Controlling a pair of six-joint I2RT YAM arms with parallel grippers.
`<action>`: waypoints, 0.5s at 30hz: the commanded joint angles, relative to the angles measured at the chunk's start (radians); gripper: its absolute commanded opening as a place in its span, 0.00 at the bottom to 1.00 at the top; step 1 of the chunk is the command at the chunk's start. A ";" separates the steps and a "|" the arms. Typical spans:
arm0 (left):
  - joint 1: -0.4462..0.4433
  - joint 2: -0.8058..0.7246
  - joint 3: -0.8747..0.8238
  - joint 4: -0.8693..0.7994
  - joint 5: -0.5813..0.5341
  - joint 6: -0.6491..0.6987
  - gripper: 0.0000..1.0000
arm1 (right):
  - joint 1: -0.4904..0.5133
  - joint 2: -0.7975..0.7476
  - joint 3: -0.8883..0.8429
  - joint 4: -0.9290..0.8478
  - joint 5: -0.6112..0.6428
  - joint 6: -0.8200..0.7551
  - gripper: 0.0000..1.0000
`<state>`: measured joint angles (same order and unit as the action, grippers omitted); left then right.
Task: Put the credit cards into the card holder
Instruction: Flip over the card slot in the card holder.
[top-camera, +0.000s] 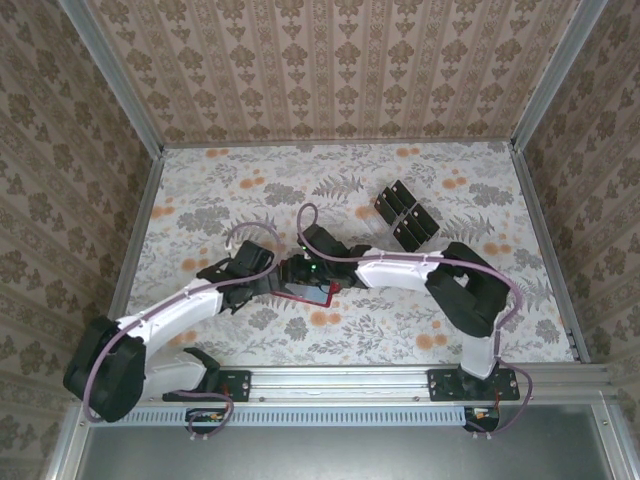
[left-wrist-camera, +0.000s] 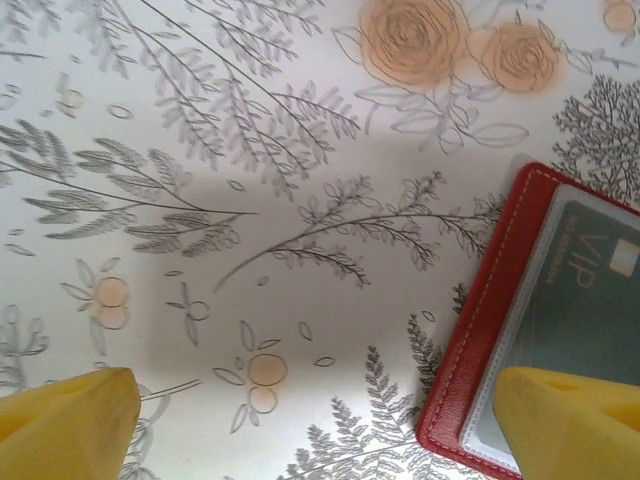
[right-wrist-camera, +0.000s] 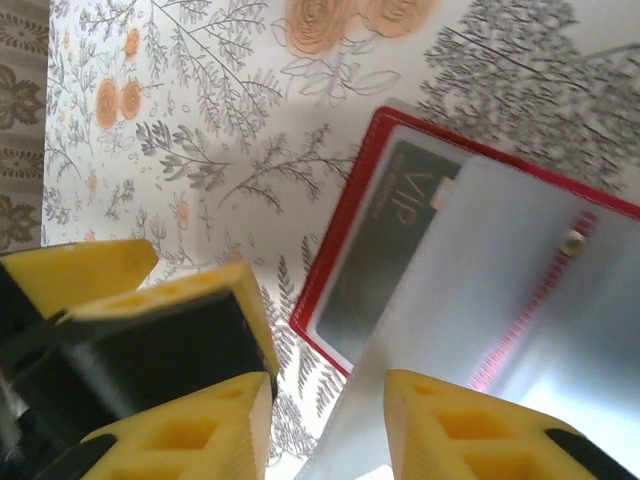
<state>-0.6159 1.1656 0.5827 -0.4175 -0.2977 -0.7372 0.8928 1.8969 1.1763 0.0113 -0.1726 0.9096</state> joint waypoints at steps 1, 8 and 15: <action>0.015 -0.065 0.005 -0.048 -0.051 -0.009 1.00 | 0.008 0.086 0.054 -0.011 -0.040 -0.012 0.41; 0.029 -0.125 -0.012 -0.070 -0.048 -0.010 1.00 | 0.008 0.190 0.113 -0.004 -0.072 -0.004 0.41; 0.028 -0.101 -0.020 -0.052 -0.017 -0.002 1.00 | 0.008 0.150 0.092 0.026 -0.094 -0.018 0.45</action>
<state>-0.5938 1.0523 0.5770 -0.4572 -0.3260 -0.7410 0.8948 2.0609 1.2800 0.0345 -0.2432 0.9104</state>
